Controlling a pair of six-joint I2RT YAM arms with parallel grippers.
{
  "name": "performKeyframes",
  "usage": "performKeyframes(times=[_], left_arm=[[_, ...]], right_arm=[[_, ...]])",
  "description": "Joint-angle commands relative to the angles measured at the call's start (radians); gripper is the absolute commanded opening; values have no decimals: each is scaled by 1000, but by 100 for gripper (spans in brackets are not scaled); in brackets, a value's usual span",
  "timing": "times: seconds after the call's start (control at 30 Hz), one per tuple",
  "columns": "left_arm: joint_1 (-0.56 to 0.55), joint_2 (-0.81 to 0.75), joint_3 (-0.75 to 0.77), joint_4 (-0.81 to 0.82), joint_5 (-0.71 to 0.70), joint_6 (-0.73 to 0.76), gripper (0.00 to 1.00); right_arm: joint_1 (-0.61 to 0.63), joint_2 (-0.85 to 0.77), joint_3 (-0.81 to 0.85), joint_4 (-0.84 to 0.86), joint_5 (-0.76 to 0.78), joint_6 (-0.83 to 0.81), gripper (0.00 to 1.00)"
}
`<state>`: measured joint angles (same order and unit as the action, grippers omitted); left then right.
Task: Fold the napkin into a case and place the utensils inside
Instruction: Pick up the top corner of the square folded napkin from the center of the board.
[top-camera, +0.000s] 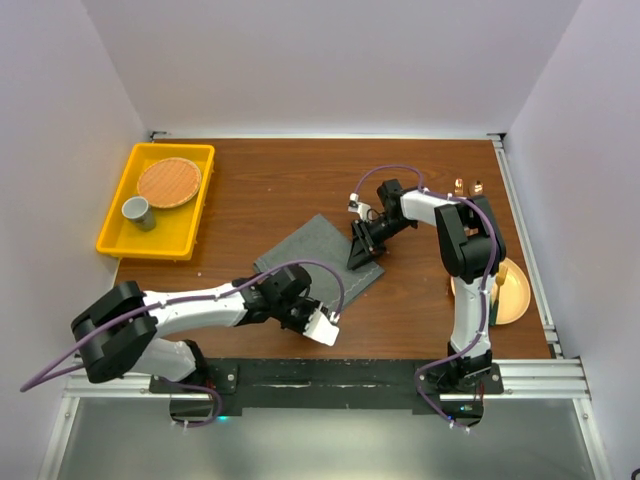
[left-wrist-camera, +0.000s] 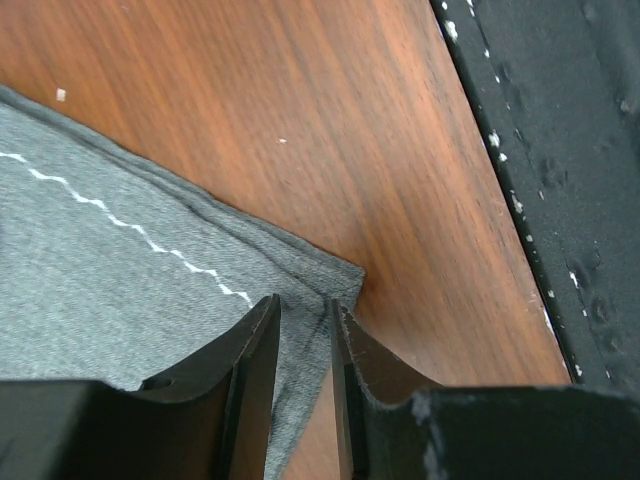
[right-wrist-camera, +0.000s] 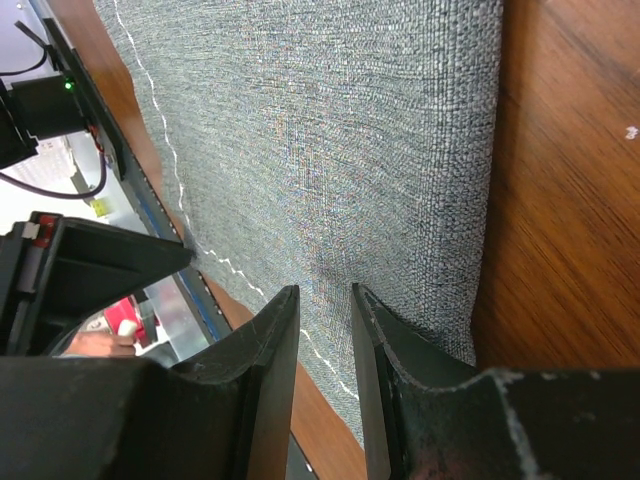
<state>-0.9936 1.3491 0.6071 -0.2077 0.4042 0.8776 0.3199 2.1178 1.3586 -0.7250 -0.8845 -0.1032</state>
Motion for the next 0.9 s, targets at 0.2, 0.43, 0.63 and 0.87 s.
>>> performKeyframes(times=[0.2, 0.43, 0.63, 0.87], left_arm=[[-10, 22, -23, 56, -25, 20, 28], [-7, -13, 16, 28, -12, -48, 9], [42, -38, 75, 4, -1, -69, 0], [116, 34, 154, -102, 94, -28, 6]], right_arm=[[2, 1, -1, 22, 19, -4, 33], [2, -10, 16, -13, 6, -12, 34], [-1, -45, 65, -65, -24, -19, 36], [-1, -29, 126, -113, -39, -38, 38]])
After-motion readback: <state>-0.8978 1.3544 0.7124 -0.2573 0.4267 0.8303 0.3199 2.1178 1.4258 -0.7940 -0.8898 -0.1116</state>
